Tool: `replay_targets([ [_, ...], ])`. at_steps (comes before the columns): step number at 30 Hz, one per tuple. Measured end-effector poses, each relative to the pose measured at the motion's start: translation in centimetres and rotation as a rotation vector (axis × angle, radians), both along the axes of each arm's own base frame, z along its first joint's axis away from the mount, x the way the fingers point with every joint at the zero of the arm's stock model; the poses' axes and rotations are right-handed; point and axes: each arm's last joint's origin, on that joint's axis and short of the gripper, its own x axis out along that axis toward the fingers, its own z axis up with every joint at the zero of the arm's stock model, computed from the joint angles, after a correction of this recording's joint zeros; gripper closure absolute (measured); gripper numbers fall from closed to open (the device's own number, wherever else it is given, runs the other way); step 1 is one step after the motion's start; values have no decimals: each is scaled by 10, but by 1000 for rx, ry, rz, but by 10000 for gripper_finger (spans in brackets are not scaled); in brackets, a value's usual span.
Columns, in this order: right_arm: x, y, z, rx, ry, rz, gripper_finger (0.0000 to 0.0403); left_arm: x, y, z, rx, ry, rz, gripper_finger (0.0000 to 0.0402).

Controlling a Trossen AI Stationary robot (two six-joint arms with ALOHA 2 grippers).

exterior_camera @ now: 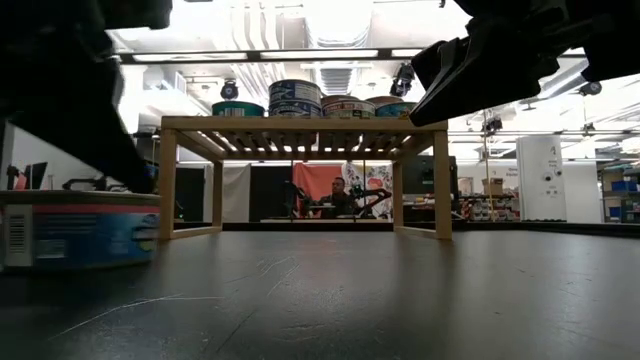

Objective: Stack canned seafood by type on shelf
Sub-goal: Stack the blue and pink tuna can on top of the blue and pink tuna can

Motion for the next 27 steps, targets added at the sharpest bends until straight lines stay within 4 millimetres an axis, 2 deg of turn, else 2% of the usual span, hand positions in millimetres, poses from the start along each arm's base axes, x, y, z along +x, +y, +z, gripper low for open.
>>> replay_targets([
  [5, -1, 0, -1, 4, 16, -8, 390, 6, 2, 1, 14, -17, -54, 401],
  [10, -1, -1, -2, 17, 26, -19, 390, 1, 1, 23, 48, 23, -74, 401],
  [16, -1, -1, -2, 18, 24, -20, 390, -13, -4, 42, 0, 229, -93, 401],
  [20, -1, -1, -2, 18, 24, -20, 390, -23, -2, 40, -52, 367, -64, 401],
  [27, -1, -1, -2, 13, 24, -16, 390, -32, 6, 23, -44, 443, -41, 401],
])
